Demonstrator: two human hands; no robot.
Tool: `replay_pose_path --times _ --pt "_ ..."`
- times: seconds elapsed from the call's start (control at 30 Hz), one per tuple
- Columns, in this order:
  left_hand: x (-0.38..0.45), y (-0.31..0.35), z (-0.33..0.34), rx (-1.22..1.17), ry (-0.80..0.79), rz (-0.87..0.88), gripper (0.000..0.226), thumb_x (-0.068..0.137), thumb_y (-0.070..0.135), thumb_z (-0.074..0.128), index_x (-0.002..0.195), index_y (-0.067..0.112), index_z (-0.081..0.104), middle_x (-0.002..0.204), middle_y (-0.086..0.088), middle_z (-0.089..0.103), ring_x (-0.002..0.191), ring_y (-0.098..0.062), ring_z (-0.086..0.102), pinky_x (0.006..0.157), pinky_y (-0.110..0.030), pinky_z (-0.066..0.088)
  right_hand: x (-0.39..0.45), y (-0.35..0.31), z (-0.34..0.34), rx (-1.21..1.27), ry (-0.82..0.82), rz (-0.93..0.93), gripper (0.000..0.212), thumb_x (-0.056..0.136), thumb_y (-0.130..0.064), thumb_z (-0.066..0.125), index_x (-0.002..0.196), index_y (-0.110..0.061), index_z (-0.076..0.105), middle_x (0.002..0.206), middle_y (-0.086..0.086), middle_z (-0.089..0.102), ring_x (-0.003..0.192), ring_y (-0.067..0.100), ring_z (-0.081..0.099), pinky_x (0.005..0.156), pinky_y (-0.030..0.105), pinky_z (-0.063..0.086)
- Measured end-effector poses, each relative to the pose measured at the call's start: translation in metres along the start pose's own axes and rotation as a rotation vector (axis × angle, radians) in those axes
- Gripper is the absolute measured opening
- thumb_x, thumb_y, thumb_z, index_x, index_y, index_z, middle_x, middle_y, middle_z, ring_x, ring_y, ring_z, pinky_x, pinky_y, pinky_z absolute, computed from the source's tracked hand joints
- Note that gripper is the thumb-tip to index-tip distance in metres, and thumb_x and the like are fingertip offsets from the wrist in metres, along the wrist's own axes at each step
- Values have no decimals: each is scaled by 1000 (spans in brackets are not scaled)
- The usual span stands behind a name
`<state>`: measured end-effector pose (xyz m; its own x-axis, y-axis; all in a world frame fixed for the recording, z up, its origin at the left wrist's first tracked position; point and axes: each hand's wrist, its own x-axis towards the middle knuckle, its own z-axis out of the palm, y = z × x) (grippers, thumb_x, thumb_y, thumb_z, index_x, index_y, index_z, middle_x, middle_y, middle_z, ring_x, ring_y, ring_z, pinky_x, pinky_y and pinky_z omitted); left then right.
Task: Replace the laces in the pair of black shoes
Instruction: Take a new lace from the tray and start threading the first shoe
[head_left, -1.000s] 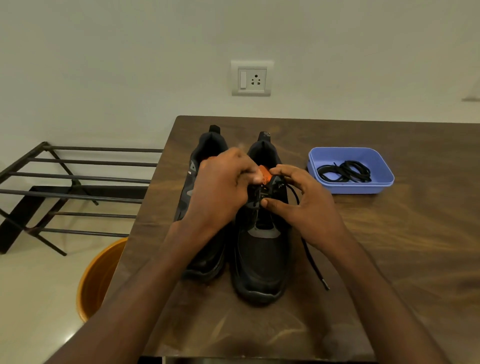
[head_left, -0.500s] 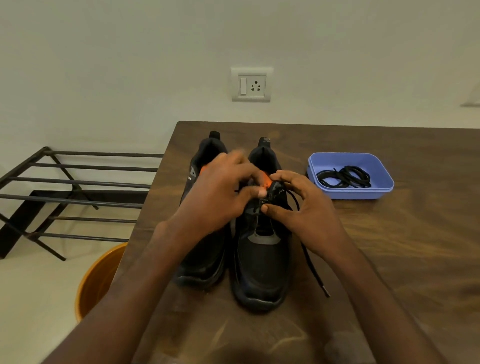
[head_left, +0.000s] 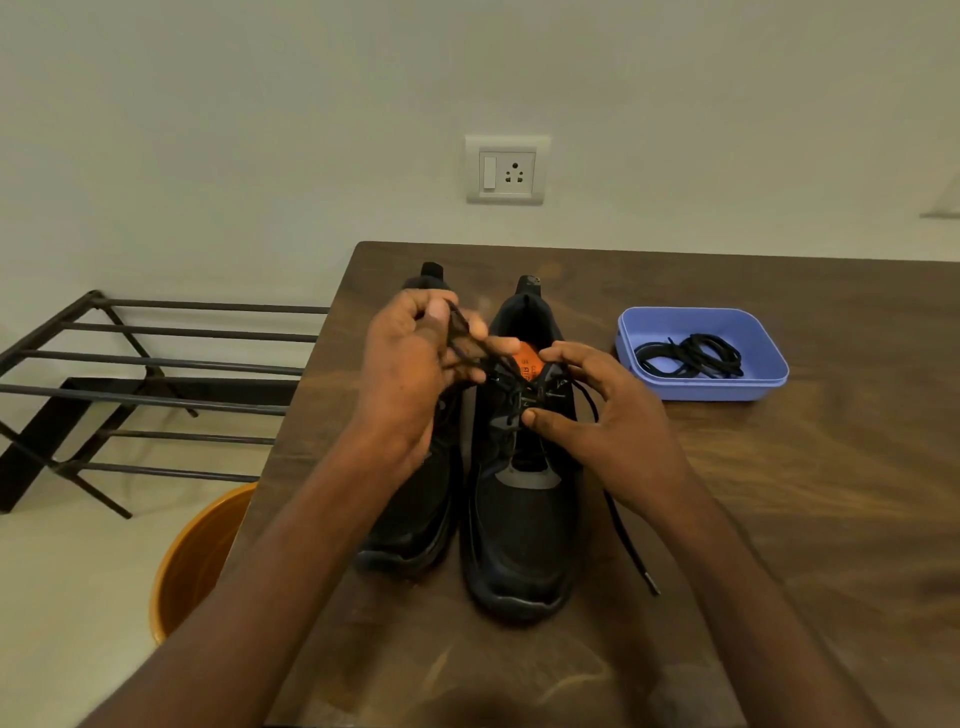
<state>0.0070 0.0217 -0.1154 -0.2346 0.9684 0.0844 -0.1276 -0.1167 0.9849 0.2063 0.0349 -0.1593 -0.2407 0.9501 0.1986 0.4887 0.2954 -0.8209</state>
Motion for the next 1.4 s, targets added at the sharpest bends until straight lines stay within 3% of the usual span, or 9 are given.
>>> replay_pose_path --times 0.1,0.33,0.67,0.83,1.0,1.1,1.2,1.3,1.4 --pt "2 -9 3 306 -119 199 17 112 11 34 109 11 51 77 -2 57 65 -15 60 54 -21 45 0 0 0 -14 11 -1 63 78 -30 89 135 -34 61 136 -20 61 125 -6 54 106 21 45" --pt "6 -21 -2 1077 -416 597 14 97 18 69 110 19 75 96 2 62 88 -17 49 77 -30 40 0 1 0 8 20 -9 62 78 -30 88 134 -34 60 134 -19 62 125 -2 56 108 30 49" --pt "9 -19 0 1062 -422 565 21 100 12 59 110 23 74 85 4 62 75 -15 40 67 -27 30 0 0 0 11 7 -7 59 79 -28 87 128 -43 58 129 -27 60 123 -11 53 100 8 40" --pt "10 -4 -4 1205 -327 575 44 94 22 39 110 36 78 80 2 51 75 -18 39 66 -32 27 0 1 0 -3 5 6 63 79 -29 88 136 -34 61 140 -21 58 128 -6 52 107 17 42" --pt "2 6 -13 1077 -276 460 46 92 21 54 133 39 64 69 15 54 68 1 53 73 -29 46 1 1 0 0 -11 -7 62 81 -28 86 136 -34 60 140 -21 57 128 -7 51 104 12 39" --pt "-5 12 -14 1167 -220 427 36 83 34 50 110 35 74 64 13 60 64 -2 55 86 -47 52 1 -1 0 26 2 -29 57 82 -21 85 133 -33 62 136 -19 58 127 -7 51 103 11 40" --pt "-6 13 -13 1326 -152 431 28 85 43 46 80 31 71 61 12 59 65 -9 54 95 -44 36 0 -4 1 35 15 -56 55 84 -15 82 133 -31 62 133 -17 59 127 -4 52 104 15 44" --pt "-6 9 -12 1381 -119 492 25 85 47 49 81 32 69 84 14 60 86 -12 53 90 -37 23 -1 -8 0 74 -29 -64 61 87 -10 78 141 -31 56 137 -20 56 128 -7 50 105 15 45" --pt "-8 0 -4 1315 -163 551 26 92 43 54 110 37 71 112 11 56 105 -13 48 91 -35 22 -3 -9 0 67 -142 -79 76 86 -21 83 151 -30 45 146 -19 49 132 -10 45 105 9 40"
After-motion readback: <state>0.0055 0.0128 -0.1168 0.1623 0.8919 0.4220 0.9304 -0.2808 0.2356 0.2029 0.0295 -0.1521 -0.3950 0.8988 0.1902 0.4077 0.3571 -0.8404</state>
